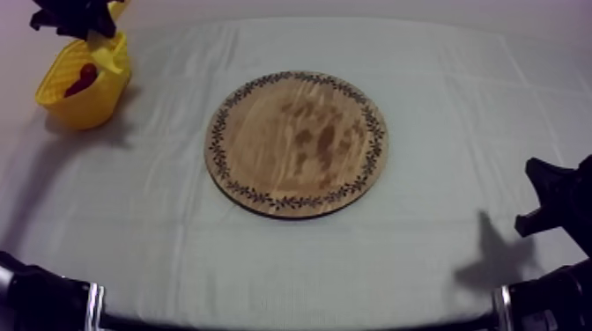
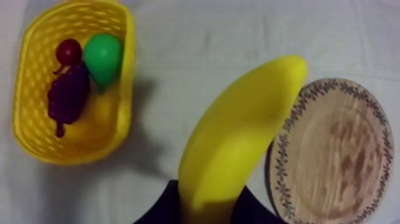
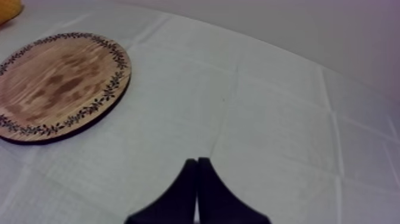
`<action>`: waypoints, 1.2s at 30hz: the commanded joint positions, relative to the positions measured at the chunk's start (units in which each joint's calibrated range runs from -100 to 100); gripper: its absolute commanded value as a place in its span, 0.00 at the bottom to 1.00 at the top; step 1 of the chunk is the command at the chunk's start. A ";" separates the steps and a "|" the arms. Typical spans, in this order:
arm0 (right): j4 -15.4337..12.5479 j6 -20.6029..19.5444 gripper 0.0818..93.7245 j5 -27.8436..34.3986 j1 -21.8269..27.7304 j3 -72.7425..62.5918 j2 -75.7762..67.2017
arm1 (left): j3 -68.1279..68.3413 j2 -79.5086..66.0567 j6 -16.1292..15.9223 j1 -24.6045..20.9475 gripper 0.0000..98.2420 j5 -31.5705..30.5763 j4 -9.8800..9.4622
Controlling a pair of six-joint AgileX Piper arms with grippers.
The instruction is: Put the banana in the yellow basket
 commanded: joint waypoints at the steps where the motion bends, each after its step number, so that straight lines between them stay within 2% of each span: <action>1: 0.00 0.01 0.00 0.02 0.01 -0.03 0.03 | -0.83 0.97 -1.26 -1.82 0.08 -0.21 -0.14; 10: 0.00 0.01 0.00 0.02 0.01 -0.03 0.03 | -5.44 7.14 -5.00 -7.32 0.07 -0.80 -0.85; 15: 0.00 0.01 0.00 0.02 0.01 -0.03 0.03 | -6.07 10.48 -6.14 -9.25 0.08 -3.12 -0.99; 30: 0.00 0.01 0.00 0.02 0.01 -0.03 0.03 | -14.83 23.87 -10.85 -12.68 0.09 -4.89 0.18; 33: 0.00 0.01 0.00 0.02 0.01 -0.03 0.03 | -14.75 25.30 -11.22 -12.88 0.13 -4.93 0.34; 36: 0.00 0.01 0.00 0.02 0.01 -0.03 0.03 | -14.12 25.82 -11.31 -12.95 0.22 -5.09 0.40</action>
